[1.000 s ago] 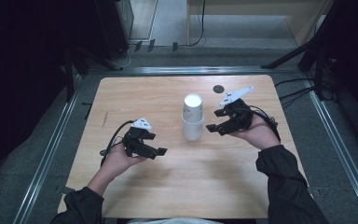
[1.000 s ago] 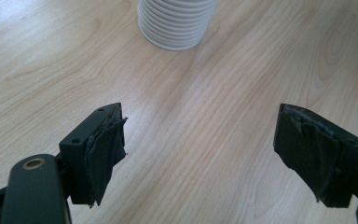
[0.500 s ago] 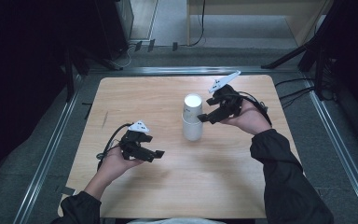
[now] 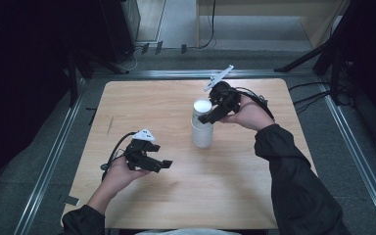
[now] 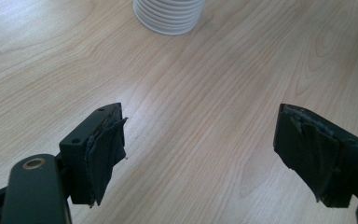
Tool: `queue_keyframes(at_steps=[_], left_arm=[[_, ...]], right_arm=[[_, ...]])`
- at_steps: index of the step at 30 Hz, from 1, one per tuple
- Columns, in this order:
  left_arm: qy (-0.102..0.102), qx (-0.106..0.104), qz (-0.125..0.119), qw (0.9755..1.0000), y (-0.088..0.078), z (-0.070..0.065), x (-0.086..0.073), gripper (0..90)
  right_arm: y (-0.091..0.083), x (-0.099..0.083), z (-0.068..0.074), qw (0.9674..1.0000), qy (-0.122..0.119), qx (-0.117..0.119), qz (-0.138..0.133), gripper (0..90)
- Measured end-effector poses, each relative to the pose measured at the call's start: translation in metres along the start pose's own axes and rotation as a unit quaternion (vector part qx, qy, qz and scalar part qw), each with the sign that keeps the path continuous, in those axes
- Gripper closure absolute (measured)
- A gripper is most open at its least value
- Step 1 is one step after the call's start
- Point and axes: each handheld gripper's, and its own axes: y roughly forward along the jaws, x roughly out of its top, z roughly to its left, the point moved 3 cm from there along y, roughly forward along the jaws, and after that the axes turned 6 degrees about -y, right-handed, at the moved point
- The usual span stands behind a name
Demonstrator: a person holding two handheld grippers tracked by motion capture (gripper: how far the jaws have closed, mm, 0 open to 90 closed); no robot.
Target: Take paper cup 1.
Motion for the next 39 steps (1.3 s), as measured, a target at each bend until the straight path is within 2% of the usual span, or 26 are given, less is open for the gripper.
queue_keyframes(at_steps=[5,9,18,26,32,35,39], left_arm=[[0.001,-0.004,-0.001,1.0,-0.001,0.0,0.001,16.5],[0.002,-0.009,0.001,1.0,0.001,0.0,0.002,16.5],[0.008,-0.022,-0.002,0.9997,0.003,-0.002,0.008,16.4],[0.013,-0.032,-0.008,0.9994,0.003,-0.004,0.011,15.3],[0.014,-0.044,-0.011,0.9988,0.004,-0.006,0.015,13.4],[0.013,-0.056,-0.014,0.9982,0.005,-0.006,0.018,12.8],[0.002,-0.071,-0.028,0.9971,0.004,-0.007,0.023,12.7]], right_arm=[[0.003,0.01,-0.002,0.9999,-0.003,-0.007,0.013,22.1],[0.003,0.015,0.0,0.9996,-0.01,-0.003,0.026,31.7],[-0.002,0.02,0.002,0.9996,-0.005,-0.007,0.027,33.1],[-0.019,0.029,0.004,0.9998,-0.001,-0.01,0.019,33.2],[-0.04,0.042,0.008,0.9998,-0.004,-0.019,0.011,33.3],[-0.052,0.051,0.013,0.9998,-0.003,-0.02,-0.001,33.3],[-0.066,0.061,0.023,0.9998,-0.006,-0.017,-0.008,33.5]])
